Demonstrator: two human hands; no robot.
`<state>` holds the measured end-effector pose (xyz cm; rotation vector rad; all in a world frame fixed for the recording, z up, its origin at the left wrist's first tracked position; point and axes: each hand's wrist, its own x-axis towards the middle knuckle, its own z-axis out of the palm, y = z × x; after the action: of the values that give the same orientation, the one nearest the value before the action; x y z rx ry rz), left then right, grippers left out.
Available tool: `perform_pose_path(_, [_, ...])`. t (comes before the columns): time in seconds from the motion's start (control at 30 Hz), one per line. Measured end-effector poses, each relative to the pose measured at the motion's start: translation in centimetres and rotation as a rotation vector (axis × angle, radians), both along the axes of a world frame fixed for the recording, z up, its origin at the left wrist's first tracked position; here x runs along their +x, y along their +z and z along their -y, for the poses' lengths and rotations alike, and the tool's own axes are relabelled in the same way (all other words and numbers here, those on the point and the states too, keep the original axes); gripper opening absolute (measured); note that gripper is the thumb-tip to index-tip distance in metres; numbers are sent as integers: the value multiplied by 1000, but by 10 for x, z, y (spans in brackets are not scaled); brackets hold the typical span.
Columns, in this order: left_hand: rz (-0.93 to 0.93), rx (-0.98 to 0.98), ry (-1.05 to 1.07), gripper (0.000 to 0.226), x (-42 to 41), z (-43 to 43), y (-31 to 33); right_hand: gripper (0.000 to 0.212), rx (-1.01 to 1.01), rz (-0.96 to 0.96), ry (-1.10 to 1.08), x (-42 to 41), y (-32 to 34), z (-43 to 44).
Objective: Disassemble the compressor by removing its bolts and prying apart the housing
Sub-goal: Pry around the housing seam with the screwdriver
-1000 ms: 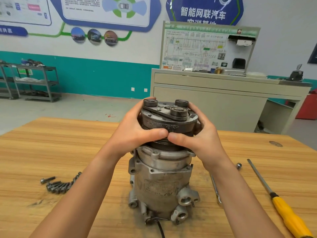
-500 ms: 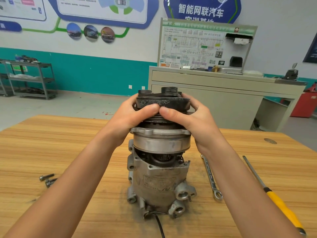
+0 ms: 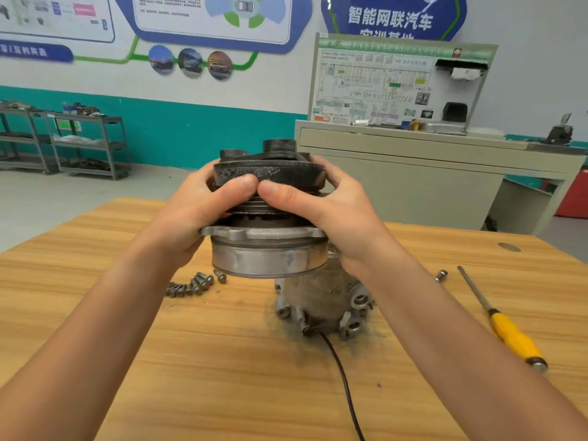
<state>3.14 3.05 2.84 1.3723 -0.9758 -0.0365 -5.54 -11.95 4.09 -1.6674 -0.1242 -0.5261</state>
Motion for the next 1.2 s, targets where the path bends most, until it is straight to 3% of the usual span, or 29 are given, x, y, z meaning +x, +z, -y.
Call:
perform_pose_path(0.17, [-130, 44, 34, 95, -7, -43, -32, 62, 42, -99, 33, -1, -33, -38])
perform_pose_path(0.33, [-335, 48, 44, 102, -13, -62, -77, 101, 78, -310, 26, 1, -66, -61])
perform_pose_path(0.47, [-397, 98, 48, 108, -9, -63, -98, 68, 96, -333, 19, -2, -90, -62])
perform_pose_path(0.6, [-436, 134, 19, 113, -1, -60, -102, 121, 55, -441, -17, 8, -96, -61])
perform_pose_path(0.8, [-462, 163, 6, 108, 7, -54, -98, 137, -7, -487, -7, 21, -95, -51])
perform_pose_path(0.93, [-500, 175, 5, 109, 11, -51, -97, 124, -88, -549, 6, 24, -90, -44])
perform_pose_path(1.0, [-519, 183, 6, 111, 14, -49, -97, 113, -205, -554, -46, 23, -85, -45])
perform_pose_path(1.07, [-557, 181, 0, 115, 17, -48, -98, 90, -594, -502, -201, 17, -79, -48])
perform_pose_path(1.13, [-594, 182, -5, 115, 21, -46, -98, 68, -1024, -216, -453, 7, -69, -50])
perform_pose_path(1.2, [-608, 209, -22, 110, 25, -44, -97, 55, -1172, 97, -610, 3, -50, -46])
